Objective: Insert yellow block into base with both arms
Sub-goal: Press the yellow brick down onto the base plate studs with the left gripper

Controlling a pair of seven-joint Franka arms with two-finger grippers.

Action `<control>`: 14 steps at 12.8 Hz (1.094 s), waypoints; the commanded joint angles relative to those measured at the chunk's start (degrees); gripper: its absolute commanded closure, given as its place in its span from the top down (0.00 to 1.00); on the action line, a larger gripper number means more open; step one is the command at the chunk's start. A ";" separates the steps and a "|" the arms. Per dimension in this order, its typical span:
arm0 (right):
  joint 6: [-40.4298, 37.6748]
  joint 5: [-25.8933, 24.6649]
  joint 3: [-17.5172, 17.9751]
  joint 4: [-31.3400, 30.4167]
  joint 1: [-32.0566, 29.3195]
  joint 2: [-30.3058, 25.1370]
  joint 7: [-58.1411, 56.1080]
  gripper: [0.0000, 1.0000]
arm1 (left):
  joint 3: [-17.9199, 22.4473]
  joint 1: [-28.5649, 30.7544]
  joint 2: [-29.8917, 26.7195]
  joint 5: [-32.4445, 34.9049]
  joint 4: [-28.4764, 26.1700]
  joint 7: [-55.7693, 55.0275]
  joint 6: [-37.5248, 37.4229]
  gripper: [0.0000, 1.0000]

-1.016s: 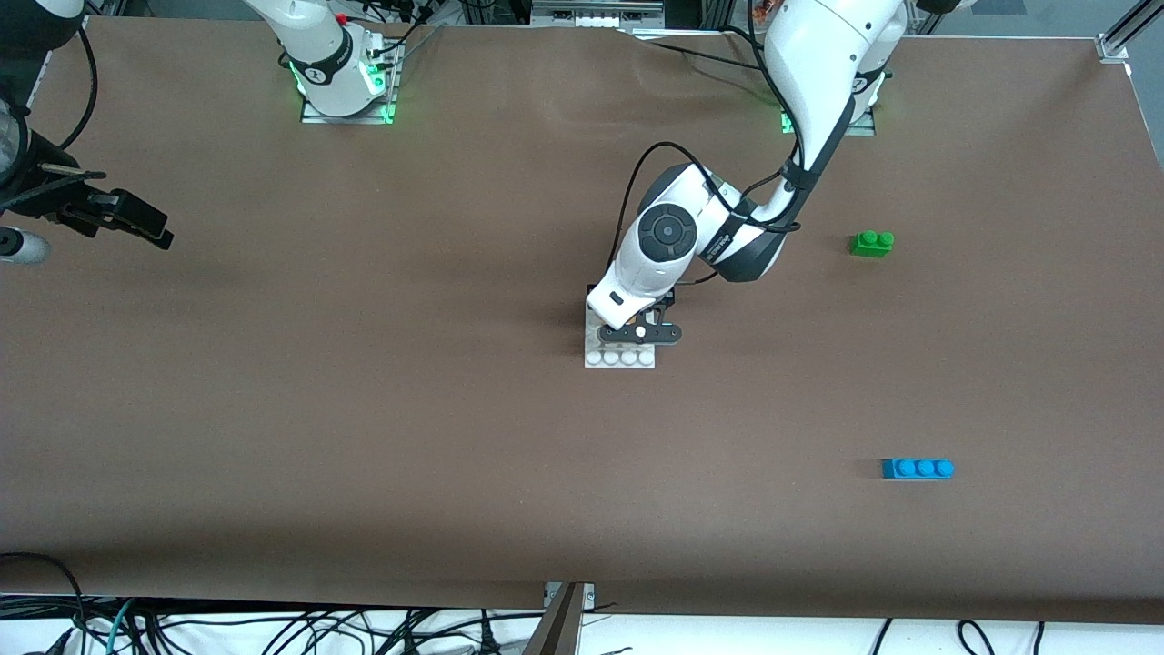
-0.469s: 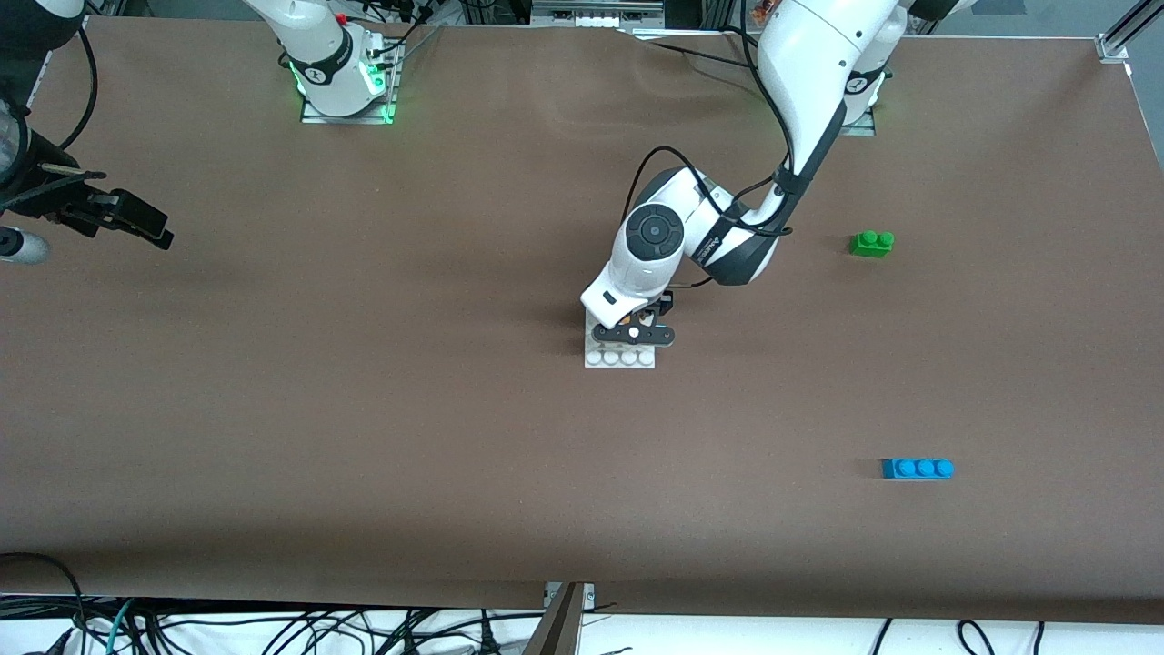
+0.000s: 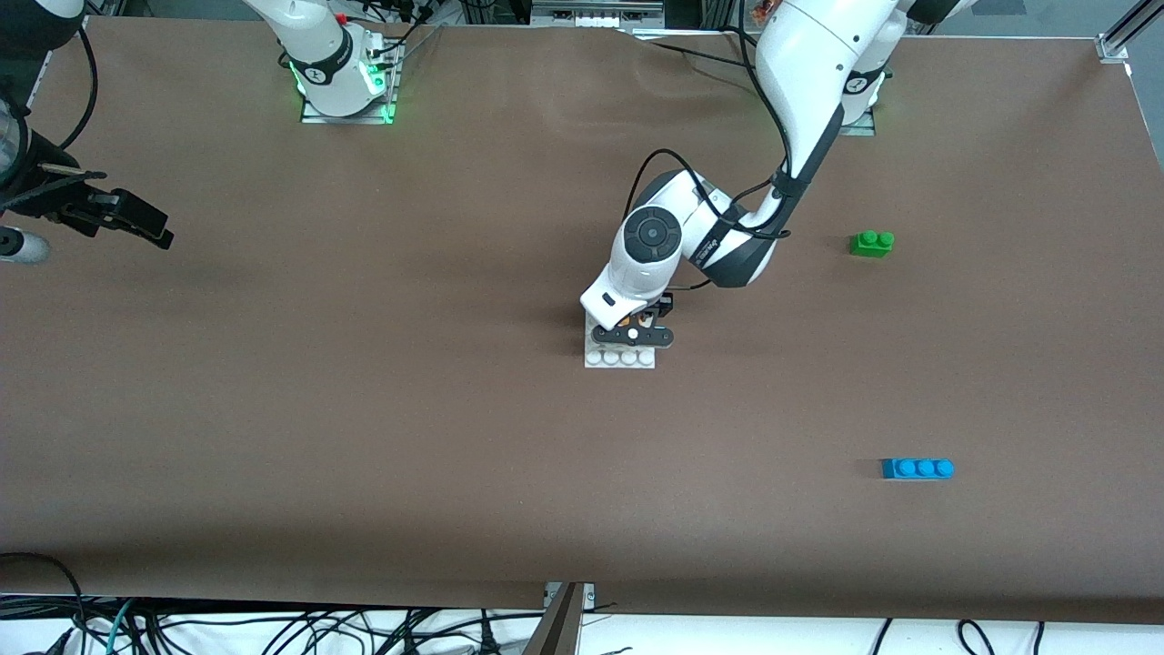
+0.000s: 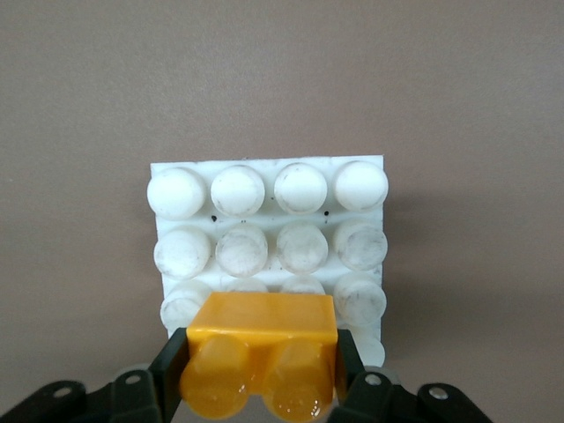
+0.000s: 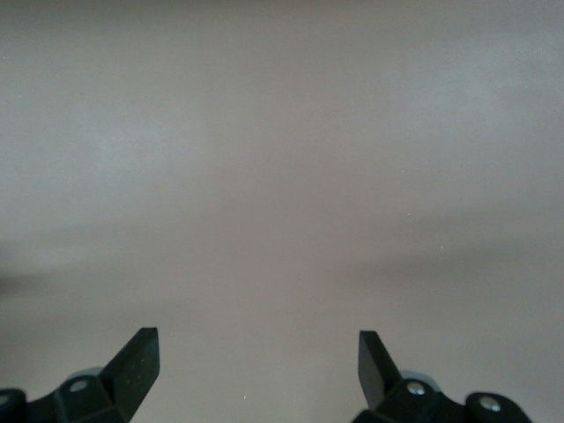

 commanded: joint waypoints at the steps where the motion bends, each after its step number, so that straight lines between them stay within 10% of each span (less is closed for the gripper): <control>1: -0.42 0.42 0.59 -0.41 -0.71 -0.63 -0.44 1.00 | 0.48 -1.14 1.70 0.91 2.79 -1.45 -0.86 0.00; 10: -0.42 0.42 0.59 -0.41 -0.71 -0.63 -0.44 1.00 | 0.48 -1.32 3.64 0.74 4.11 -4.18 -0.78 0.00; 13: -0.42 0.42 0.59 -0.41 -0.71 -0.63 -0.44 1.00 | 0.48 -1.23 3.11 -0.14 4.11 -4.62 -1.21 0.39; 14: -0.42 0.42 0.59 -0.41 -0.71 -0.63 -0.44 1.00 | 0.56 -1.15 2.85 -0.58 4.11 -4.62 -1.30 0.79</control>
